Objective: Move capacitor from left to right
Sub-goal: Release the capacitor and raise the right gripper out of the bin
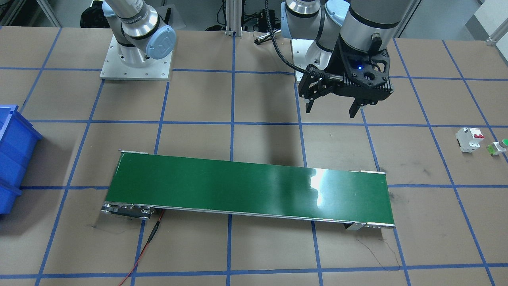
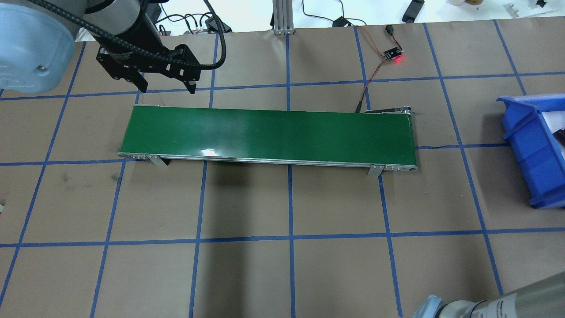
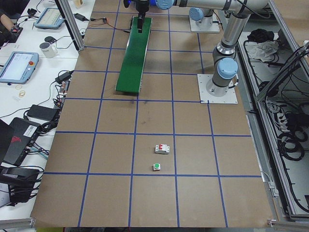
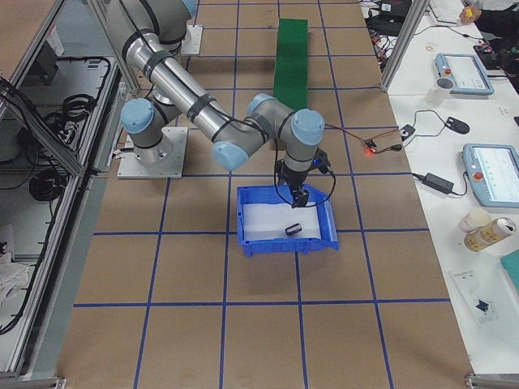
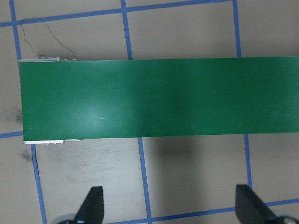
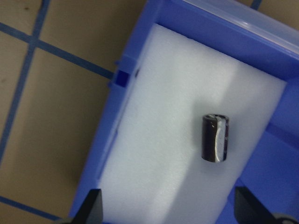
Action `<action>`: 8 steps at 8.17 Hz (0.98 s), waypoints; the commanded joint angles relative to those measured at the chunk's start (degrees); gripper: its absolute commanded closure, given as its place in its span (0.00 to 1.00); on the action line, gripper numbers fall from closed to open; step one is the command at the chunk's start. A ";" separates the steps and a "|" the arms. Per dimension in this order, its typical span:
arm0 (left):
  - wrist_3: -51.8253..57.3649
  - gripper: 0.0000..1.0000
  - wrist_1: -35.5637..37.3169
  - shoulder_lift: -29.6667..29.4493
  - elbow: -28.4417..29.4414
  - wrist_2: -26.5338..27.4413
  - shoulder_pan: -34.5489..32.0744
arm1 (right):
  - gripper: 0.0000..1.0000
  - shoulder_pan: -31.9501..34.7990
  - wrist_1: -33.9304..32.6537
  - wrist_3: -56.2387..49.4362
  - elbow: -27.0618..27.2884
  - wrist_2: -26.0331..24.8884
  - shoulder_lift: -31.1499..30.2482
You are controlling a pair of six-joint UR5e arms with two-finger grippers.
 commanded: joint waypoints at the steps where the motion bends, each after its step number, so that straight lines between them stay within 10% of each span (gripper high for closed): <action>1: 0.00 0.00 0.00 0.00 0.00 0.00 0.00 | 0.00 9.84 12.21 10.37 -1.93 0.84 -9.87; 8: 0.00 0.00 0.00 0.00 0.00 0.00 0.00 | 0.00 43.34 21.74 60.84 -4.39 4.71 -17.73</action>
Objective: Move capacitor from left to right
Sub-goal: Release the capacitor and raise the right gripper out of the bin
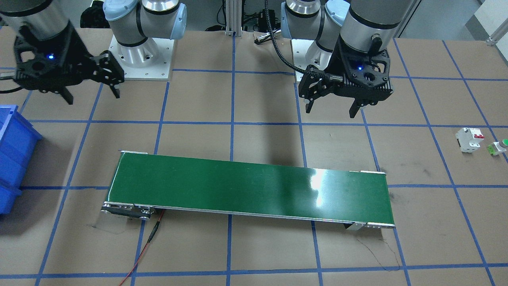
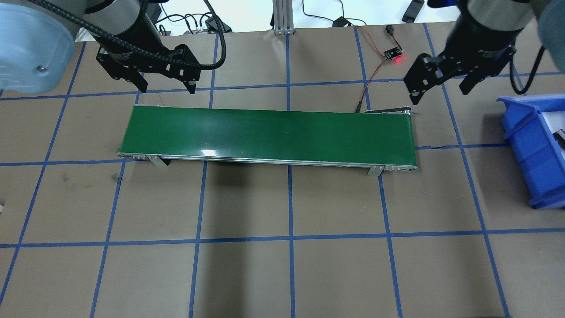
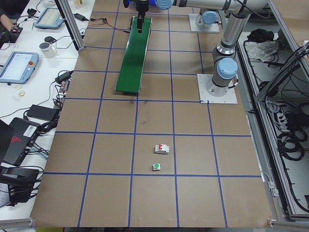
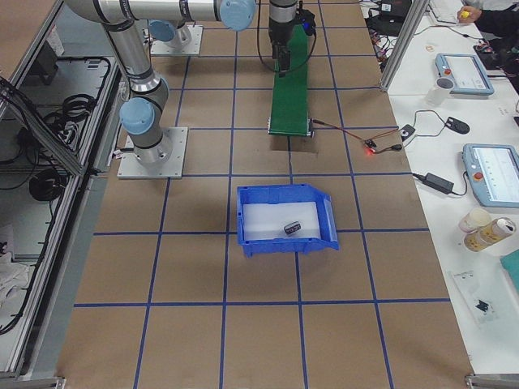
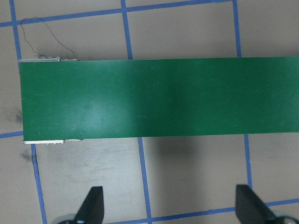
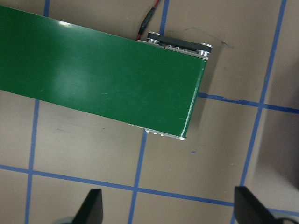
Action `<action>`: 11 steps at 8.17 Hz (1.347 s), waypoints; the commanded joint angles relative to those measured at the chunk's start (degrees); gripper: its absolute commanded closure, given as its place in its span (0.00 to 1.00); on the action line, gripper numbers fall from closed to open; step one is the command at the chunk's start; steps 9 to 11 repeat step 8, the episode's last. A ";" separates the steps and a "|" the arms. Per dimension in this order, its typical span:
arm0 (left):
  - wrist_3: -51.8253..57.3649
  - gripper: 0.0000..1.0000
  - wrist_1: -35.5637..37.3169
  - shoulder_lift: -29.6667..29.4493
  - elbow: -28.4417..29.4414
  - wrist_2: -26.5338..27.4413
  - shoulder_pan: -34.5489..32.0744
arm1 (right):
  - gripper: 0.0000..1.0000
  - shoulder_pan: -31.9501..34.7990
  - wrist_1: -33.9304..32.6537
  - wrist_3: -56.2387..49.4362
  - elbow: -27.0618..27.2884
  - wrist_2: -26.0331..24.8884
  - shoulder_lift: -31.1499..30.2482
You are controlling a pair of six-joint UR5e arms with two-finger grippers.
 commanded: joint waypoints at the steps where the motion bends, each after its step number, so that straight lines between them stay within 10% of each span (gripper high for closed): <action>1: 0.00 0.00 0.00 0.00 0.00 0.00 0.00 | 0.00 7.80 0.33 11.35 0.06 -0.91 0.11; 11: 0.00 0.00 0.00 0.00 0.00 0.00 0.00 | 0.00 8.34 0.07 11.98 0.06 -0.82 0.37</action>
